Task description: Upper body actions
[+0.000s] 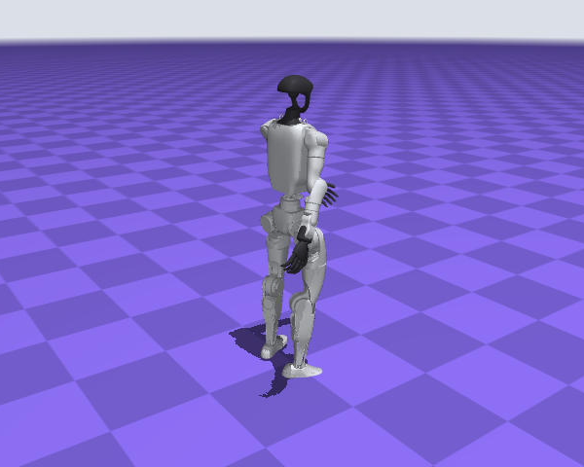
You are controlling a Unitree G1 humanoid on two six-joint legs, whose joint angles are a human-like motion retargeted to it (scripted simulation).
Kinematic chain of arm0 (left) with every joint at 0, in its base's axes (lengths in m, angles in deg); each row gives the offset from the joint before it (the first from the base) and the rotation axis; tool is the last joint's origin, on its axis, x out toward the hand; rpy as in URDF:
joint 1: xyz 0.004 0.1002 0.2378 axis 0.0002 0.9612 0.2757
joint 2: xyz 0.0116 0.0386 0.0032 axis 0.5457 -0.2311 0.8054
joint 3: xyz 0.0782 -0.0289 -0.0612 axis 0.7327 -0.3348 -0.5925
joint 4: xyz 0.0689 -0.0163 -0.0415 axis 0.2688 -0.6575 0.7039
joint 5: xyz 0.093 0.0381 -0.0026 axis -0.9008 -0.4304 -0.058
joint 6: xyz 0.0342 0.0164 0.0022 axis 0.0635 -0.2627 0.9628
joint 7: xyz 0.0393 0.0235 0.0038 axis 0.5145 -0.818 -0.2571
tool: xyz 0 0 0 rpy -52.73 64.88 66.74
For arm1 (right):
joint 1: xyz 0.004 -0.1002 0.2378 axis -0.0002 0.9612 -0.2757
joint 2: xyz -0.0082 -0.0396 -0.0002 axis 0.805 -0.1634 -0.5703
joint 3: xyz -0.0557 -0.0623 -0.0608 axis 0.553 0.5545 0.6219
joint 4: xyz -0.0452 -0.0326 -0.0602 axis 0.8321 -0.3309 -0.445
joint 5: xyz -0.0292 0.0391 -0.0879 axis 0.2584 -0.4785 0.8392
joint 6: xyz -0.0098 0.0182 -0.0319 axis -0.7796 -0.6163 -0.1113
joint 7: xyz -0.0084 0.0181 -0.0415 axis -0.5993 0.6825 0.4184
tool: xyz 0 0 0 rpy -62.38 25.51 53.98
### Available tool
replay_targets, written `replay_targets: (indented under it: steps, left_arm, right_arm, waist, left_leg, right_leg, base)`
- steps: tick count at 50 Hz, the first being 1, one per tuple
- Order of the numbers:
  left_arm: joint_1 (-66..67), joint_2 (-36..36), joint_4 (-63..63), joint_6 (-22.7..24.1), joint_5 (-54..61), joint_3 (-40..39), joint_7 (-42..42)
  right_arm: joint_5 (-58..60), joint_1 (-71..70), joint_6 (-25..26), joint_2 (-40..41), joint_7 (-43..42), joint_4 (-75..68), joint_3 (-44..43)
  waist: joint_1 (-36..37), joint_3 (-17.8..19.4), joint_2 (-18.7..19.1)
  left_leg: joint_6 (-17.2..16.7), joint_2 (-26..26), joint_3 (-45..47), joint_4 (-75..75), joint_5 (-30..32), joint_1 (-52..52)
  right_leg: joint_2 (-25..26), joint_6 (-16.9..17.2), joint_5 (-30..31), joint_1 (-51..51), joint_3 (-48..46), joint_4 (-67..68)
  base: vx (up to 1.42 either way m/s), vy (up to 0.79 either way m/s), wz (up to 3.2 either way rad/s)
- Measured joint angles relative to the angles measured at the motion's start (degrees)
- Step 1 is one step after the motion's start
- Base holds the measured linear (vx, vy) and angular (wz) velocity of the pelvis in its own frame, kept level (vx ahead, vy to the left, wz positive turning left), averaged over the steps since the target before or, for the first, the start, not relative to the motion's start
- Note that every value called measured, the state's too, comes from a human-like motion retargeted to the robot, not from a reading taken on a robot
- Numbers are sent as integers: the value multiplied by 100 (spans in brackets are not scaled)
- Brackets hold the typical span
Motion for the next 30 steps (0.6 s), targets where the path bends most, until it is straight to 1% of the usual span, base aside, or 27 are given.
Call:
replay_targets:
  steps: [2, 4, 5, 7, 9, 11, 13, 15, 17, 20, 22, 26, 28, 30]
  left_arm:
    - [56, -86, 78, 233, 376, -75, -97]
    - [194, -173, -56, 377, 773, -131, 11]
    - [275, -206, -153, 389, 907, -152, 103]
    - [570, -267, -530, 254, 973, -239, 314]
    - [853, -236, -937, 172, 863, -325, 397]
    - [1231, -134, -1499, 97, 619, -449, 272]
    - [1691, 23, -2156, -96, 291, -647, -10]
    - [2096, 195, -2701, -389, 33, -864, -217]
    - [2752, 394, -3251, -904, -105, -1132, -352]
    - [3647, 527, -3394, -1305, -190, -1492, -305]
    - [4379, 590, -3393, -1307, -309, -1855, -139]
    - [5255, 585, -3394, -1234, -378, -2630, -160]
    - [5472, 593, -3394, -1313, -107, -2835, -234]
    - [5487, 617, -3394, -1325, 135, -2826, -206]
  right_arm:
    - [-174, 166, -79, -33, -141, 0, -253]
    - [-589, 246, 162, -87, -206, 0, -278]
    - [-826, 260, 311, -110, -217, 0, -221]
    - [-1416, 154, 554, -86, -348, 0, 3]
    - [-1735, -76, 480, 23, -480, 0, 203]
    - [-1796, -494, 259, 198, -461, 0, 500]
    - [-1565, -1091, 55, 418, -263, 0, 886]
    - [-1192, -1697, -112, 625, 70, 0, 1205]
    - [-626, -2512, -430, 988, 579, 158, 1570]
    - [-224, -3045, -661, 1376, 1003, 1046, 2017]
    - [-100, -3438, -974, 1586, 1054, 1735, 2361]
    - [20, -3915, -1489, 1759, 788, 2725, 2831]
    - [192, -4073, -1846, 1782, 629, 3109, 2955]
    - [328, -4103, -2084, 1786, 509, 3262, 3037]
  waist:
    - [-62, 5, 14]
    - [-88, 15, 39]
    - [-83, 23, 52]
    - [-25, 36, 77]
    - [25, 26, 81]
    - [60, -1, 65]
    - [73, -40, 48]
    - [57, -56, 44]
    - [38, -52, 67]
    - [32, -10, 62]
    - [52, -1, 64]
    - [82, -28, 54]
    - [81, -29, 31]
    - [34, -50, 2]
  left_leg:
    - [4, 2, -6, 4, -7, -8]
    - [7, 6, -22, 9, -8, -11]
    - [10, 7, -25, 10, -8, -6]
    - [21, -5, -38, 3, -9, 14]
    - [25, -22, -52, -7, -6, 9]
    - [25, -43, -72, -21, 1, -4]
    - [22, -61, -53, -47, 9, 2]
    - [14, -66, -15, -70, 12, 24]
    - [-10, -47, 74, -90, 5, 69]
    - [-45, -22, 196, -108, -9, 118]
    - [-70, -2, 276, -125, -18, 153]
    - [-105, 24, 332, -134, -26, 158]
    - [-115, 31, 314, -124, -22, 149]
    - [-117, 29, 274, -109, -15, 129]
  right_leg:
    - [-1, 1, 4, -4, -10, -1]
    - [-3, 6, 5, 3, -17, 2]
    - [-1, 6, 5, 11, -19, 3]
    - [-9, 5, 6, 14, 0, 18]
    - [-25, 5, 5, -14, 35, 34]
    - [-45, 6, 7, -54, 93, 47]
    - [-54, -1, 14, -87, 137, 51]
    - [-49, -11, 21, -113, 183, 58]
    - [-37, -16, 36, -174, 315, 93]
    - [-18, -22, 46, -253, 482, 138]
    - [2, -22, 57, -303, 597, 157]
    - [19, -8, 60, -364, 713, 175]
    - [16, 1, 46, -360, 725, 184]
    - [7, 5, 33, -338, 693, 178]
  base:
    - [0, 0, 0]
    - [0, 0, 0]
    - [0, 0, 0]
    - [0, 0, 0]
    - [0, 0, 0]
    - [1, 0, 21]
    - [1, 0, 10]
    - [0, 0, 0]
    - [-3, 0, -35]
    - [0, -2, -42]
    - [1, -2, -36]
    - [0, 0, -6]
    - [0, -2, 9]
    - [0, -4, 32]
